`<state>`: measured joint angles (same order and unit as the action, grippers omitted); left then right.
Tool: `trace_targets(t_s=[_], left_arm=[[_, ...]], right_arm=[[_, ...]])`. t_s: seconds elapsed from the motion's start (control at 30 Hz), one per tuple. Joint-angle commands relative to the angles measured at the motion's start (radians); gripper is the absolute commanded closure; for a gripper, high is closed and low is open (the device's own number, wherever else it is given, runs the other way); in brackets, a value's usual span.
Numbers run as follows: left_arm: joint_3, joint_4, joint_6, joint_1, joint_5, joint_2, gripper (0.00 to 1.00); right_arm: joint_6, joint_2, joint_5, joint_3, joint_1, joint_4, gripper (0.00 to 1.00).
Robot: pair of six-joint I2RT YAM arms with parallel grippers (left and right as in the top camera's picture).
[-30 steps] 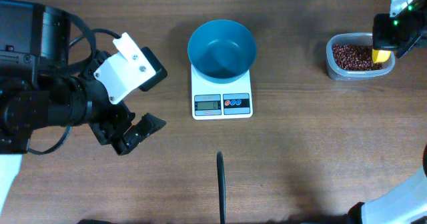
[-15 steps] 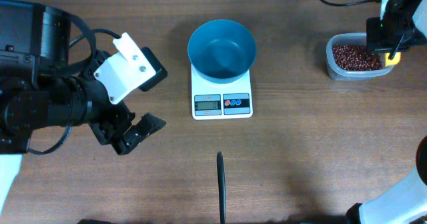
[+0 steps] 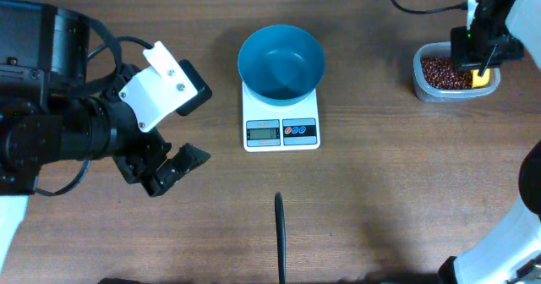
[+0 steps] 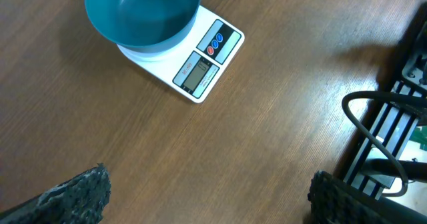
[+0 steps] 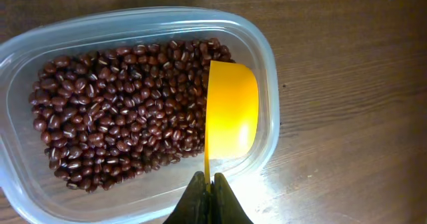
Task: Scoop item into bowl and weigh 50g on scale
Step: 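Push the yellow scoop down through the beans to fill it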
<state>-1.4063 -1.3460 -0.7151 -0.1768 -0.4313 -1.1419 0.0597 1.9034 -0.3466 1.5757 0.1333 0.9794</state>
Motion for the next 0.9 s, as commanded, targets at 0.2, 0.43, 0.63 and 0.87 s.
trace_targets(t_s=[0.2, 0.43, 0.63, 0.87], left_arm=[[-0.019, 0.001, -0.016, 0.005, -0.018, -0.002, 0.01], [-0.019, 0.001, -0.016, 0.005, -0.018, -0.002, 0.01], [-0.019, 0.001, -0.016, 0.005, -0.018, -0.002, 0.01], [-0.019, 0.001, -0.016, 0.005, -0.018, -0.002, 0.01]], right_arm=[[-0.009, 0.017, -0.001, 0.006, -0.01, -0.008, 0.96], [-0.009, 0.018, 0.109, -0.034, -0.01, -0.028, 0.96], [-0.017, 0.018, 0.161, -0.063, -0.008, -0.09, 0.96], [-0.043, 0.018, 0.219, -0.063, -0.007, -0.073, 0.96]])
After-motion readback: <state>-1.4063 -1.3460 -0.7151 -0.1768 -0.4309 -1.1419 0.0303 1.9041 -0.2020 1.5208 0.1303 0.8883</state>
